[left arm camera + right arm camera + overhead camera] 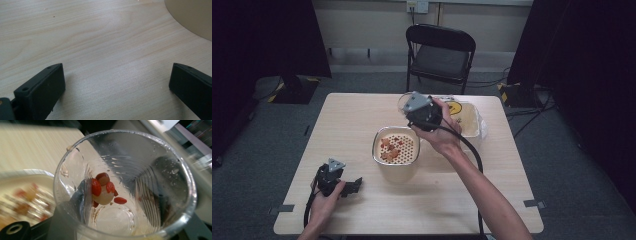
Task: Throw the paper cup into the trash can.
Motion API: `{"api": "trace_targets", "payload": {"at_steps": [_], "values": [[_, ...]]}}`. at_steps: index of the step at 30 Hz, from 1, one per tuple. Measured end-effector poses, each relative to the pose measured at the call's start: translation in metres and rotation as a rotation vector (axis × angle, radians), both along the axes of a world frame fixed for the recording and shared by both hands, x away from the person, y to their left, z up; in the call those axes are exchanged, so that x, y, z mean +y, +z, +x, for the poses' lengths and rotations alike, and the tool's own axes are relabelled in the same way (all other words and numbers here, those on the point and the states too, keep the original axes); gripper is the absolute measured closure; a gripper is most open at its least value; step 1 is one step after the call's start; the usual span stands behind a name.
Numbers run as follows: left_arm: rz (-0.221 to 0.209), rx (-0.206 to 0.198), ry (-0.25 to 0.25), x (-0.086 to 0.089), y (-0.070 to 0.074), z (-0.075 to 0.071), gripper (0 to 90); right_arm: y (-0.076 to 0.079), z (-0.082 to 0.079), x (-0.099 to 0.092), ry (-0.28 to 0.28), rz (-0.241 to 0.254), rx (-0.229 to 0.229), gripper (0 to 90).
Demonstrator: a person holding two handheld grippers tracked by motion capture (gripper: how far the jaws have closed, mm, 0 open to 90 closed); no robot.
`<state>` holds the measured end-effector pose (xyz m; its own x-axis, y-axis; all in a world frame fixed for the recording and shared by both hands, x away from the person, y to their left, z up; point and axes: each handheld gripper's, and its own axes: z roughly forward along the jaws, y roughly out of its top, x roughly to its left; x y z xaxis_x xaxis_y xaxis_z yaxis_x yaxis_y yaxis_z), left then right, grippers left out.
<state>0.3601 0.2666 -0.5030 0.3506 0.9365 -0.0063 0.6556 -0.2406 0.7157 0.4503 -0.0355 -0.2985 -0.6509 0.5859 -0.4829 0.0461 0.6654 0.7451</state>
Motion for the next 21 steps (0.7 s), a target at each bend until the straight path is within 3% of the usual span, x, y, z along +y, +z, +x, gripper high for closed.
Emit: {"api": "trace_targets", "payload": {"at_steps": [1,4,9,12,19,21], "values": [[0.001,0.0,0.0,0.0,0.0,0.0,0.0,0.002,0.003,-0.005,0.002,0.081,0.054,47.6],[0.0,0.0,0.0,0.0,0.0,0.0,0.0,0.005,0.012,-0.02,0.009,0.253,0.147,47.5],[0.0,0.0,0.0,0.0,0.0,0.0,0.0,0.004,0.02,-0.038,0.025,0.43,0.234,47.3],[0.0,0.0,0.0,0.0,0.0,0.0,0.0,0.006,0.025,-0.049,0.011,0.495,0.251,47.2],[0.0,0.0,0.0,0.0,0.0,0.0,0.0,0.01,0.034,-0.078,-0.064,0.527,0.233,47.1],[0.0,0.0,0.0,0.0,0.0,0.0,0.0,0.01,0.038,-0.093,-0.113,0.533,0.229,46.2]]}}
